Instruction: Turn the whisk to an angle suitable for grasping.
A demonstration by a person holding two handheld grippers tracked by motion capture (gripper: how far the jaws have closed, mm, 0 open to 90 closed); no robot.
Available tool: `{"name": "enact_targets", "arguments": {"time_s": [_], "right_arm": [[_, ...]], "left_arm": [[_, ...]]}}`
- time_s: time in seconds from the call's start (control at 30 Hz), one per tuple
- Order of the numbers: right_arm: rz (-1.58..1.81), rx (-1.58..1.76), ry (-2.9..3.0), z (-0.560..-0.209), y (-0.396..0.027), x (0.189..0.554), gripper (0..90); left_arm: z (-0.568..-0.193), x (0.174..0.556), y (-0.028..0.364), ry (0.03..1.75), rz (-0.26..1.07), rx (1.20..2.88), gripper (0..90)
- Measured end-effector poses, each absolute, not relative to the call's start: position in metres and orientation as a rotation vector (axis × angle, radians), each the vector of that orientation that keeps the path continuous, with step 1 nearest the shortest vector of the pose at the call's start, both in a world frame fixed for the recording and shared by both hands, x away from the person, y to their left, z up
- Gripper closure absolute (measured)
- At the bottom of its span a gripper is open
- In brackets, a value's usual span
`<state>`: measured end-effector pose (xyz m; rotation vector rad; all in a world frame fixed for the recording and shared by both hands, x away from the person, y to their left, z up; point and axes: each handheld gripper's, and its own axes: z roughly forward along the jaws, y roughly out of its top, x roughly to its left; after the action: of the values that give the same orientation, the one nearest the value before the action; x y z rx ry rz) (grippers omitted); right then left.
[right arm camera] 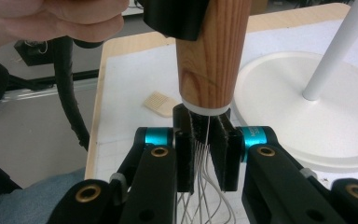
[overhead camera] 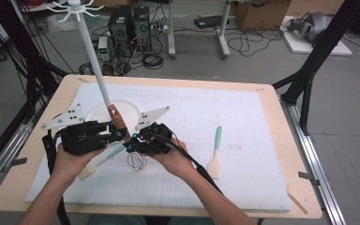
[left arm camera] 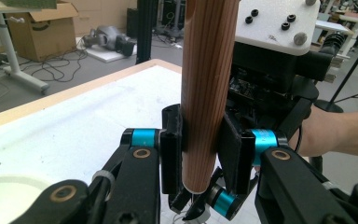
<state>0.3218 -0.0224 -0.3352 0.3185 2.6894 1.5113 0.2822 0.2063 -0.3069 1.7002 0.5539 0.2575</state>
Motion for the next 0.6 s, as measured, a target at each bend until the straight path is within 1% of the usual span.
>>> {"name": "enact_targets", "arguments": {"time_s": [0.1, 0.2, 0.23, 0.33, 0.4, 0.6], "right_arm": [[1.519, 0.309, 2.681, -0.335, -0.023, 0.321, 80.9], [1.536, 0.289, 2.672, -0.335, -0.023, 0.321, 79.9], [1.542, 0.283, 2.669, -0.335, -0.023, 0.32, 78.0], [1.553, 0.279, 2.678, -0.336, -0.025, 0.32, 66.9], [1.56, 0.283, 2.685, -0.336, -0.028, 0.322, 64.2], [1.61, 0.326, 2.663, -0.33, -0.047, 0.324, 51.9]], "left_arm": [[-0.305, 0.282, 0.207, 0.536, 0.261, 1.714, 71.9], [-0.304, 0.284, 0.209, 0.519, 0.236, 1.712, 72.0], [-0.304, 0.285, 0.209, 0.514, 0.236, 1.718, 72.0], [-0.304, 0.286, 0.211, 0.502, 0.223, 1.722, 72.1], [-0.304, 0.288, 0.212, 0.494, 0.219, 1.729, 72.0], [-0.299, 0.29, 0.216, 0.477, 0.203, 1.745, 72.0]]}}
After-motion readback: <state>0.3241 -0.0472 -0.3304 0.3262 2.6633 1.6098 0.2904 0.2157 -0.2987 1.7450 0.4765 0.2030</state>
